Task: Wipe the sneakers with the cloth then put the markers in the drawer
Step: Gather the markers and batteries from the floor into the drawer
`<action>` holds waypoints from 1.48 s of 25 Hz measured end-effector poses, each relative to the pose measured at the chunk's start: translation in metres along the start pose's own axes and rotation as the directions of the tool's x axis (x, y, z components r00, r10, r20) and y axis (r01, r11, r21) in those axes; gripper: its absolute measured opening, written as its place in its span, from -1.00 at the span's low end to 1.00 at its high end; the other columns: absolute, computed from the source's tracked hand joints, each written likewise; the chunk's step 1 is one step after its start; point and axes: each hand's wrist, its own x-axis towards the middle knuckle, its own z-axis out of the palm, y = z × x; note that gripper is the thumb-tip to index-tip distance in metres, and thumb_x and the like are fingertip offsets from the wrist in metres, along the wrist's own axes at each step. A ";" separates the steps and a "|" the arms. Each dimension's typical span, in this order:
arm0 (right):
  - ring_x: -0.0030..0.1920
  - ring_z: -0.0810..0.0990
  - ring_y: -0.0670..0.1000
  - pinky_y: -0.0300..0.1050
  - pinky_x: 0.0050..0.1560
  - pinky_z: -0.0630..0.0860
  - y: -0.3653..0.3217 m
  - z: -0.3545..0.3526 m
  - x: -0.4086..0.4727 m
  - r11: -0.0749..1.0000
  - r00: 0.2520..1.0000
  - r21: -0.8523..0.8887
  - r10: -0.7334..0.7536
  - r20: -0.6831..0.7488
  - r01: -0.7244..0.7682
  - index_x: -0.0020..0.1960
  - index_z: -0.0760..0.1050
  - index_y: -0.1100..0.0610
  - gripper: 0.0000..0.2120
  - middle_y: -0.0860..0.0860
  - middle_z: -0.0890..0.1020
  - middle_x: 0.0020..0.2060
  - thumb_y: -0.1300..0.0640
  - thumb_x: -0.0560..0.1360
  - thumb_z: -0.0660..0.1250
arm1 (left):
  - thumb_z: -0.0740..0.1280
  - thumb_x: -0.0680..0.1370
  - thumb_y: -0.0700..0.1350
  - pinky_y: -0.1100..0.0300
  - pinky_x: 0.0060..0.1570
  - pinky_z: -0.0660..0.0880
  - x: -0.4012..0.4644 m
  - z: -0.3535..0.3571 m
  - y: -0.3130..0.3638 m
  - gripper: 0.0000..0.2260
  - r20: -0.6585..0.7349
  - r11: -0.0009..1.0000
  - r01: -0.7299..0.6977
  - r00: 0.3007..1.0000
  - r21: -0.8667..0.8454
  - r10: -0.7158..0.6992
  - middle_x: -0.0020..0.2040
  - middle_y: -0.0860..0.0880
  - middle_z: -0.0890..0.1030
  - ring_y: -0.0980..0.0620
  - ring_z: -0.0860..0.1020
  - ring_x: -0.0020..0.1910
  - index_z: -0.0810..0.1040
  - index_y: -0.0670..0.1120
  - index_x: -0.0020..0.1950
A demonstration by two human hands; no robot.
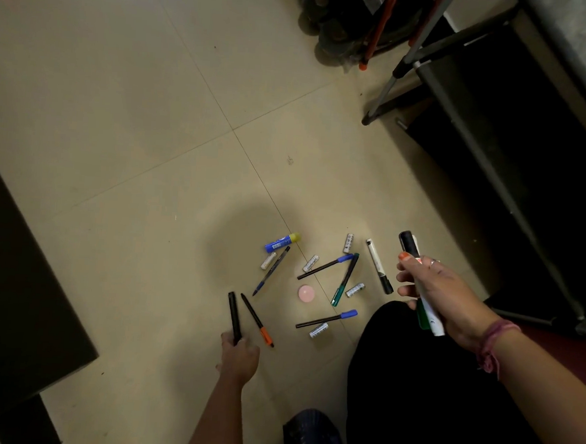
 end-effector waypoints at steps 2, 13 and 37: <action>-0.31 0.49 -0.04 -0.21 -0.38 0.42 0.000 0.000 0.001 1.000 1.000 0.028 0.007 -0.004 -0.007 -0.11 0.47 0.13 -0.79 0.04 0.52 -0.23 -0.01 0.56 0.26 | 0.20 0.59 -0.06 -0.08 0.30 0.36 0.004 0.001 0.002 -0.64 -0.031 0.998 0.045 0.998 -0.033 -0.046 0.46 -0.16 0.15 -0.15 0.44 0.21 0.45 -0.27 0.28; -0.51 0.37 -0.08 -0.19 -0.50 0.38 -0.010 -0.006 0.002 0.981 0.990 0.136 -0.138 -0.036 0.142 0.41 0.13 -0.24 -0.39 0.09 0.63 -0.09 0.30 0.57 0.22 | 0.37 0.51 -0.28 0.06 0.06 0.54 -0.057 -0.015 0.053 -0.85 -0.347 0.657 -0.082 0.894 -0.749 -0.284 0.02 -0.14 0.65 -0.08 0.62 0.00 0.63 -0.19 0.06; -0.40 0.49 -0.12 -0.31 -0.36 0.46 -0.035 -0.057 0.020 0.916 0.901 0.284 -0.151 -0.407 0.282 -0.06 0.49 0.08 -0.88 -0.03 0.58 -0.35 0.03 0.51 0.35 | 0.21 0.60 -0.08 0.14 0.25 0.40 -0.074 0.075 0.280 -0.64 0.311 0.917 -0.341 0.866 -0.206 0.392 0.38 -0.17 0.35 -0.09 0.46 0.22 0.40 -0.12 0.40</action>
